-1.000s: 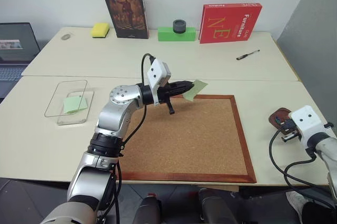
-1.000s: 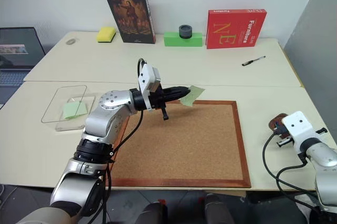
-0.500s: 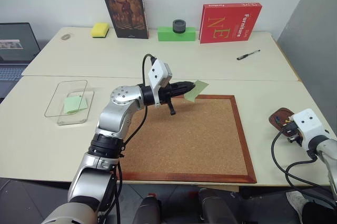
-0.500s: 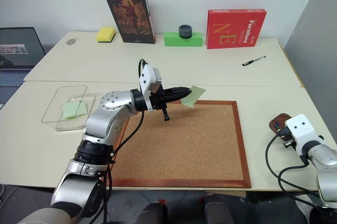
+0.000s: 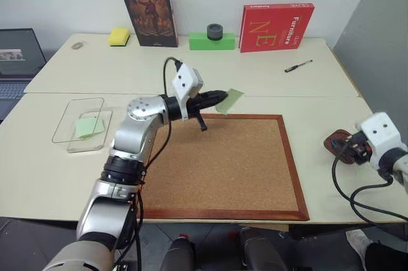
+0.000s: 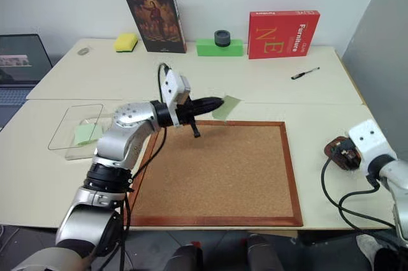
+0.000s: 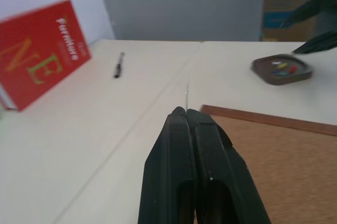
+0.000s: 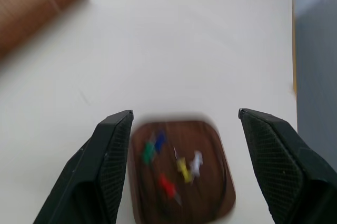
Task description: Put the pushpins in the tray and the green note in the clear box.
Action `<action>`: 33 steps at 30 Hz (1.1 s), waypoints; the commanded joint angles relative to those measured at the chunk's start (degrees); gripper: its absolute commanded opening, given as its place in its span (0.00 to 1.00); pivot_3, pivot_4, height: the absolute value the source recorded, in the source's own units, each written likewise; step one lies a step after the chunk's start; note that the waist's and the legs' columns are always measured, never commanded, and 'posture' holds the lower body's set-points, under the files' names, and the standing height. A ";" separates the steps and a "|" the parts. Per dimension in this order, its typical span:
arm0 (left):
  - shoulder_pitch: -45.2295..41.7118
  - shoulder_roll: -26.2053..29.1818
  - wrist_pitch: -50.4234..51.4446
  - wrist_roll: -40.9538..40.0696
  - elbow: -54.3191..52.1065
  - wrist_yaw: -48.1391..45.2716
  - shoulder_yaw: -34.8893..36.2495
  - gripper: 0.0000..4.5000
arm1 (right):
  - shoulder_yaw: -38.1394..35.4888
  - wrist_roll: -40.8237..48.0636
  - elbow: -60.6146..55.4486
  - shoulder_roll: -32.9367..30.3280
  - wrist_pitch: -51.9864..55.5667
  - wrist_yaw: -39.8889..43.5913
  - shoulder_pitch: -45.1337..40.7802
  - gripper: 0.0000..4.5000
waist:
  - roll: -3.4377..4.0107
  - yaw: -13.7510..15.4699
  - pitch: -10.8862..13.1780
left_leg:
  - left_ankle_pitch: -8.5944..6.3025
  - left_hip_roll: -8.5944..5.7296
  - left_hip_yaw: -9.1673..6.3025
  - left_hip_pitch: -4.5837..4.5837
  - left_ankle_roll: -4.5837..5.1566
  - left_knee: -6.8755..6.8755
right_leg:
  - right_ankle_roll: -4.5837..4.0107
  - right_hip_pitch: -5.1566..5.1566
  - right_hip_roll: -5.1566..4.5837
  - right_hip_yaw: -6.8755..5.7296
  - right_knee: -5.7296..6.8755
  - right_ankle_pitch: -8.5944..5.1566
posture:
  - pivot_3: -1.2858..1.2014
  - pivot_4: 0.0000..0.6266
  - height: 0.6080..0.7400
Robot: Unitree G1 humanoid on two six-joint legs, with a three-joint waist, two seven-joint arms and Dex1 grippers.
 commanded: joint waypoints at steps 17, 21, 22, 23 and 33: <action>11.00 28.65 1.93 19.01 -6.43 16.33 11.76 0.00 | 28.08 13.95 10.77 17.59 -6.09 12.39 -34.62 0.75 | -0.01 -0.75 0.03 | -0.01 0.05 -0.02 -0.37 0.01 -0.09 | -0.07 -0.40 -0.04 -0.10 -0.01 -0.03 | 0.52 0.24 1.00; 15.78 32.20 1.79 20.60 -4.89 18.58 15.23 0.00 | 30.71 12.89 13.70 19.78 -8.02 13.40 -35.90 0.75 | -0.01 -0.62 0.03 | 0.00 0.09 -0.04 -0.44 0.00 -0.08 | -0.07 -0.46 -0.04 -0.15 0.01 -0.03 | 0.52 0.24 1.00; 17.29 33.46 1.17 21.38 -4.26 18.78 15.69 0.00 | 31.15 12.85 13.84 20.20 -8.10 13.64 -35.92 0.75 | -0.01 -0.65 0.03 | 0.00 0.09 -0.03 -0.46 0.00 -0.09 | -0.07 -0.47 -0.04 -0.14 0.01 -0.03 | 0.52 0.24 1.00; 18.56 34.41 0.67 21.87 -3.75 19.01 16.14 0.00 | 31.48 12.89 13.85 20.58 -8.07 13.83 -35.89 0.75 | -0.01 -0.70 0.03 | -0.01 0.09 -0.03 -0.47 0.00 -0.09 | -0.08 -0.49 -0.04 -0.14 0.01 -0.03 | 0.52 0.24 1.00; 27.50 36.35 -0.42 22.54 -1.59 19.74 17.70 0.00 | 33.98 12.54 13.62 22.52 -7.58 14.76 -35.42 0.75 | 0.00 -0.79 0.04 | 0.00 0.11 -0.03 -0.47 0.00 -0.08 | -0.09 -0.51 -0.04 -0.16 0.07 -0.03 | 0.52 0.24 1.00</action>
